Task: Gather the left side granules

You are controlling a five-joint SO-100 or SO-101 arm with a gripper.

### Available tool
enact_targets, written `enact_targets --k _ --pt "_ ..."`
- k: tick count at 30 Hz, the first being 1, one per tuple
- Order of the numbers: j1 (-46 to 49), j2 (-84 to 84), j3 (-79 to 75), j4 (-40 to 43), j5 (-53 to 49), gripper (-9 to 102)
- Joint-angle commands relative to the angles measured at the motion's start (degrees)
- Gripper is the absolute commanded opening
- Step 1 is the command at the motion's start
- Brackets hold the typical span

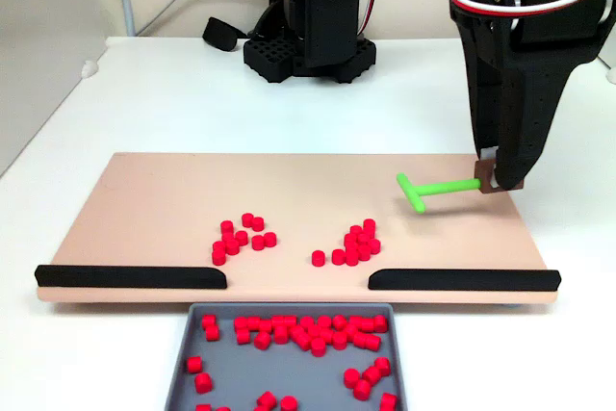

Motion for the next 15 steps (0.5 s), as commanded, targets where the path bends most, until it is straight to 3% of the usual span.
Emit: enact_targets --k 1,15 --pt "1.14 -0.26 -2.11 -0.44 0.62 0" --pt "2.29 -4.22 -5.01 -2.46 1.41 0"
